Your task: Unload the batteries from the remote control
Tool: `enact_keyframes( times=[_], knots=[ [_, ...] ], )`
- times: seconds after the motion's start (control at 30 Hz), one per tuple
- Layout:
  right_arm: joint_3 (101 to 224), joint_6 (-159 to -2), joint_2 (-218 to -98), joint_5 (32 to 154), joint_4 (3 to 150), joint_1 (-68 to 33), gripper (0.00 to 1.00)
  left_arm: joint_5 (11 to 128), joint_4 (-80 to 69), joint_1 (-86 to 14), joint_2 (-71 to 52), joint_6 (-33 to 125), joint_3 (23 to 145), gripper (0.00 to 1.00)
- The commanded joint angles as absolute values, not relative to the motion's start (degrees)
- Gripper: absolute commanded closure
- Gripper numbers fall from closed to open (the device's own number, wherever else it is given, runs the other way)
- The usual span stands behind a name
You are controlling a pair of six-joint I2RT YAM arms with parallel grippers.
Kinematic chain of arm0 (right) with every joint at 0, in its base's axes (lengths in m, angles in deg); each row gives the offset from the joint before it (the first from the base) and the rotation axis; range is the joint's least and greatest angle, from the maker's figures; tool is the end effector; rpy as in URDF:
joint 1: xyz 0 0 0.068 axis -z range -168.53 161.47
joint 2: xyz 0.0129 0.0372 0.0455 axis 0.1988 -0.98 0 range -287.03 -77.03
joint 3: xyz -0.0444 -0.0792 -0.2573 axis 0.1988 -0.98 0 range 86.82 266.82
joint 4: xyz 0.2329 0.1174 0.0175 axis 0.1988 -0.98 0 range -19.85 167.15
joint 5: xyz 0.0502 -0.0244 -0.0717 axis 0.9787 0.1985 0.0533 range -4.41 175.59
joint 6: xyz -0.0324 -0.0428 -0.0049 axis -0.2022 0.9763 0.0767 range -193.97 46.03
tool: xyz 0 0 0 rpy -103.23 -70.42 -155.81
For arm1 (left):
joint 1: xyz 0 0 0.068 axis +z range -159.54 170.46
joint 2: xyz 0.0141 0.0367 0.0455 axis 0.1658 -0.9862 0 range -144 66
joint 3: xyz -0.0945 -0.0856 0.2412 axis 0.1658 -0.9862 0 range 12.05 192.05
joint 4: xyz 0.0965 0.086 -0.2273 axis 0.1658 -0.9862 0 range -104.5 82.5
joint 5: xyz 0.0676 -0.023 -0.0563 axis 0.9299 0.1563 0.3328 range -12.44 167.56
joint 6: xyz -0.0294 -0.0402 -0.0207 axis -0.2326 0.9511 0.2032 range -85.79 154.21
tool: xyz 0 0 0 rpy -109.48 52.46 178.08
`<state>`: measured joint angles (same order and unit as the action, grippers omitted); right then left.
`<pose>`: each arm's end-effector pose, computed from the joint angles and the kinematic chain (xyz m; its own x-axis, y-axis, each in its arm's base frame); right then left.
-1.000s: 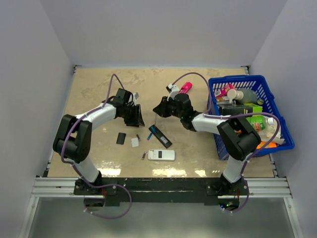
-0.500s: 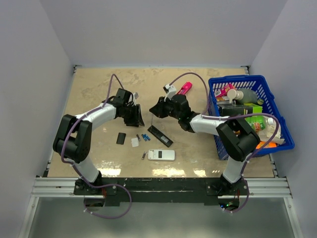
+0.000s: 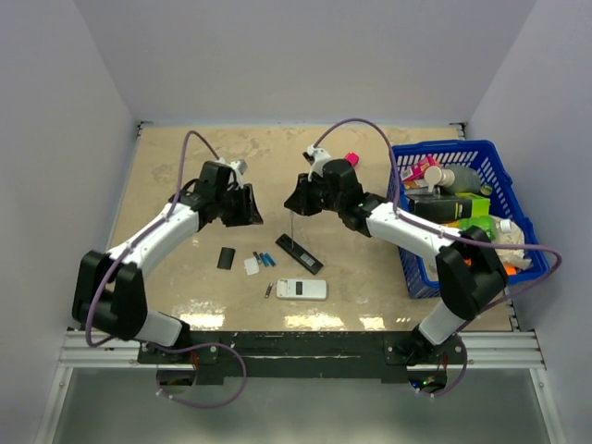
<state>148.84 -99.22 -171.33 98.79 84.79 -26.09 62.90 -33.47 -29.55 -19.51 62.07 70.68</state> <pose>0.2945 0.2367 0.2514 -0.6224 0.0455 -0.7814 -0.5445 0.6921 0.4739 0.2887 -0.1147 0.2330 -0.8840 -0.1593 -0.4396 0.0694 0.8850 -0.4604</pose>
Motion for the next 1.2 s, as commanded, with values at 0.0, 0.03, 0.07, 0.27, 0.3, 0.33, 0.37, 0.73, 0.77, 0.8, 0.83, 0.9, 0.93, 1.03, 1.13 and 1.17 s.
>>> enact_keyframes(
  times=[0.0, 0.03, 0.07, 0.27, 0.3, 0.33, 0.37, 0.73, 0.77, 0.8, 0.83, 0.9, 0.93, 1.03, 1.13, 1.17],
  knots=[
    [155.8, -90.4, -167.5, 91.6, 61.6, -26.2, 1.00, 66.2, -31.9, -29.6, -9.6, 61.2, 67.9, 0.51],
    [156.9, -88.5, -167.6, 88.9, 58.5, -26.2, 1.00, 65.3, -31.6, -29.6, -8.5, 61.2, 67.3, 0.48],
    [159.0, -87.7, -167.8, 86.8, 55.6, -26.2, 1.00, 64.6, -31.3, -29.6, -7.2, 60.8, 65.9, 0.41],
    [166.8, -85.2, -173.2, 74.6, 40.4, -26.2, 0.98, 62.2, -32.3, -29.7, -0.5, 57.8, 63.2, 0.00],
    [167.2, -85.1, -174.3, 73.7, 39.9, -26.2, 0.96, 61.9, -31.9, -29.7, 1.7, 57.5, 62.7, 0.00],
    [167.7, -85.0, -176.8, 72.3, 39.6, -26.2, 0.96, 61.8, -31.8, -29.7, 3.0, 57.2, 62.2, 0.00],
    [169.1, -84.9, -178.4, 71.9, 39.4, -26.2, 0.96, 62.0, -31.1, -29.7, 4.1, 57.0, 61.0, 0.00],
    [174.0, -86.7, -193.0, 70.9, 40.6, -26.1, 0.78, 60.7, -29.5, -29.8, 11.5, 56.2, 59.2, 0.00],
    [173.8, -87.0, -193.0, 70.7, 40.8, -26.1, 0.77, 61.0, -29.6, -29.8, 11.5, 56.2, 59.2, 0.00],
    [173.7, -87.0, -193.2, 70.6, 40.9, -26.0, 0.76, 61.2, -29.6, -29.8, 11.4, 56.4, 59.2, 0.00],
    [173.7, -87.0, -193.4, 70.5, 41.3, -26.0, 0.72, 61.4, -29.6, -29.8, 11.3, 56.5, 59.2, 0.00],
    [173.8, -86.9, -193.1, 70.6, 41.4, -26.0, 0.68, 61.5, -29.6, -29.8, 11.3, 56.7, 59.2, 0.00],
    [173.8, -86.7, -192.9, 70.7, 41.6, -26.0, 0.64, 61.6, -29.7, -29.8, 11.3, 56.8, 59.2, 0.00],
    [174.6, -86.1, -191.5, 71.3, 41.2, -25.9, 0.58, 61.7, -29.5, -29.9, 11.6, 57.1, 59.2, 0.00],
    [174.9, -85.7, -188.3, 72.2, 40.5, -26.0, 0.54, 62.0, -29.2, -29.9, 11.9, 57.2, 59.2, 0.00],
    [174.5, -85.7, -187.1, 72.8, 40.7, -25.9, 0.52, 62.2, -28.9, -29.9, 11.9, 57.2, 59.3, 0.00]
  ],
)
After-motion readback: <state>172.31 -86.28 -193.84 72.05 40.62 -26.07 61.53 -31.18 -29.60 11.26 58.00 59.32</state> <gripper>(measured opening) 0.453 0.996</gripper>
